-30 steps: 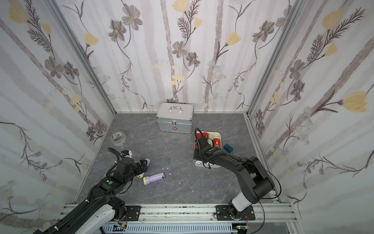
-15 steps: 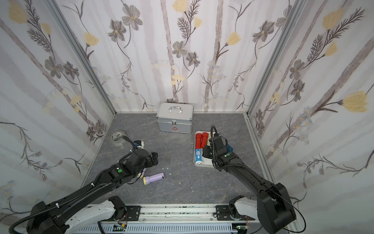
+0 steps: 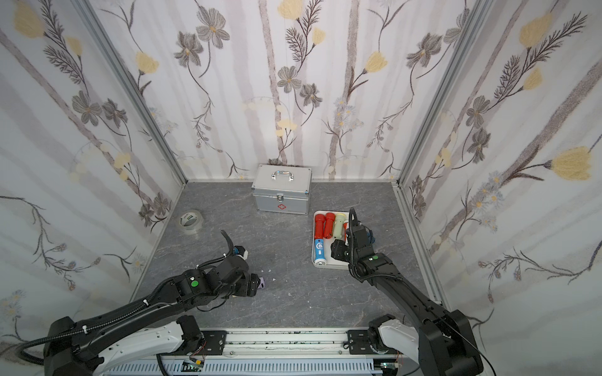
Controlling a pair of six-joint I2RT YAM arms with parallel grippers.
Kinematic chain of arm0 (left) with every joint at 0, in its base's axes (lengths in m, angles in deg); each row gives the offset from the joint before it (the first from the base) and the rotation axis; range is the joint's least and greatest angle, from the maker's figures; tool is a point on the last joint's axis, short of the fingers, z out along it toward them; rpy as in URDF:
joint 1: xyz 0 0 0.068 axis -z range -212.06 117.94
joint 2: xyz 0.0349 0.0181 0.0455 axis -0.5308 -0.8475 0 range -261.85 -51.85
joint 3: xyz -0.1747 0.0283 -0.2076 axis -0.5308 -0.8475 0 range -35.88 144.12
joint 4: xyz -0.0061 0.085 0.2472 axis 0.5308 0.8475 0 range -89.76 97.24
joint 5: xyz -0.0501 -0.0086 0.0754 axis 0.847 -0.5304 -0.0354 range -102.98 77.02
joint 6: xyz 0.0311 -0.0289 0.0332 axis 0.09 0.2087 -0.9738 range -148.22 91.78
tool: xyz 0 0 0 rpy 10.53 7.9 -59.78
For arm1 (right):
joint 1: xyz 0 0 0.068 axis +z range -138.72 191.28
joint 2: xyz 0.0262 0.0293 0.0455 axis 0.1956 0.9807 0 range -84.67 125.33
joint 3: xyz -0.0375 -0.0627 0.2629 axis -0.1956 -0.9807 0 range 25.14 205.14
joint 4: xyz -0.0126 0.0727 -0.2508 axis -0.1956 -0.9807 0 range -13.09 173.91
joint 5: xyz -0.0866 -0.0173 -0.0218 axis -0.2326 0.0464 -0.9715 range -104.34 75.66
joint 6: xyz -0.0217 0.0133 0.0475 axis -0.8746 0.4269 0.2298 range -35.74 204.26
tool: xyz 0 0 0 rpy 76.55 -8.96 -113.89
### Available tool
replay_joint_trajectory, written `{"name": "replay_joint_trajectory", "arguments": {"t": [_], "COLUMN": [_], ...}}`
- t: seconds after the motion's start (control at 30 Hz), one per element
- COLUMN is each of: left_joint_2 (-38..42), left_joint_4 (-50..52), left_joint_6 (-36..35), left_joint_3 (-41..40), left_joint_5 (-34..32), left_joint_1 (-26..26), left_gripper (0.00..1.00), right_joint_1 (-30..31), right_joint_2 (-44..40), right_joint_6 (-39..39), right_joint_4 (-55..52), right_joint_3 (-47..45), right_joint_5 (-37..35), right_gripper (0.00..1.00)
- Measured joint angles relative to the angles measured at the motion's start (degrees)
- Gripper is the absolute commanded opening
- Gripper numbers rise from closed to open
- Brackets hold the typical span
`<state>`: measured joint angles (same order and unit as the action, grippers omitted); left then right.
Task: Put the flashlights into the storage boxes
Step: Pick up the flashlight from the center of the board.
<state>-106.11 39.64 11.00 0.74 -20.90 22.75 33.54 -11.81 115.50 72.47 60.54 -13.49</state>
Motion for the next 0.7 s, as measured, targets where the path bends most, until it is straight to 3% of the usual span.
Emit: {"name": "replay_joint_trajectory", "arguments": {"t": [0.3,0.53,0.7], "left_joint_2": [-3.69,-8.66,-11.21], "left_joint_4": [1.66,-0.94,-2.64], "left_joint_6": [1.25,-3.3,-4.85], "left_joint_3": [-0.83,0.46,0.2], "left_joint_5": [-3.96,-6.01,-5.81], "left_joint_1": [0.85,1.2,2.6], "left_gripper": [0.97,0.87,0.86], "right_joint_1": [-0.92,-2.1,-3.43], "right_joint_2": [-1.66,-4.31,-5.03], "right_joint_6": [-1.05,-1.95,-2.38], "right_joint_4": [0.85,0.9,0.87], "right_joint_3": [-0.59,-1.22,-1.55], "right_joint_5": [2.56,3.58,4.26], "right_gripper": [0.6,0.61,0.61]}}
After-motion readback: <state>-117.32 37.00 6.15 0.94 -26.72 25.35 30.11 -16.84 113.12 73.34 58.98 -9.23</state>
